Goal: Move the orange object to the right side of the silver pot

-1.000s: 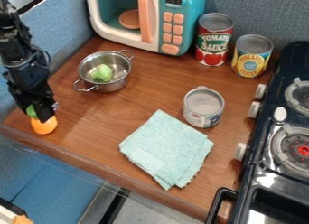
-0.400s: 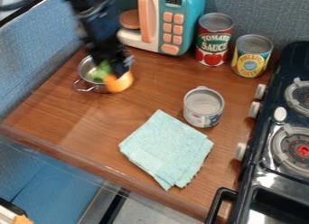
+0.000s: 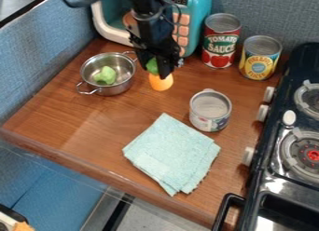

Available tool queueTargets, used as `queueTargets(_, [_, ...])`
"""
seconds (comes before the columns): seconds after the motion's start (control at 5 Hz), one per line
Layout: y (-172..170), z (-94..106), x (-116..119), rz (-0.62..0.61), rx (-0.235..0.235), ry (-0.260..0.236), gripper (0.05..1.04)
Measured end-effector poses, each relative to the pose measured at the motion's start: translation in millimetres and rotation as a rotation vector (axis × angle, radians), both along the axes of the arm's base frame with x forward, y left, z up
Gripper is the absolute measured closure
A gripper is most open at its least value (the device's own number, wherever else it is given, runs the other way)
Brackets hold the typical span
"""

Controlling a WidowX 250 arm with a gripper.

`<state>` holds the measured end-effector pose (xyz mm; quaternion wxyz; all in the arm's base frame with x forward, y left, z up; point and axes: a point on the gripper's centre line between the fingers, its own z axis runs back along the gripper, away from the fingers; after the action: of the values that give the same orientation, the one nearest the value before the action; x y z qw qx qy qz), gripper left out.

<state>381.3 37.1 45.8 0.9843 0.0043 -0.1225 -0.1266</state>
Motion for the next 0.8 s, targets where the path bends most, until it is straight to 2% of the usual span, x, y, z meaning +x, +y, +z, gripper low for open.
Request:
queueTargets(0.2, [-3,-21.7,21,0.023,0.020,0.011,0.491])
queueTargets(0.4, [-6,-31.9,33,0.020,0.043,0.016,0.491])
queueTargets(0.6, [-7,-34.0,33,0.014,0.074,0.030,0.410])
queueTargets(0.8, [-7,-35.0,30,0.032,0.066,0.050,0.129])
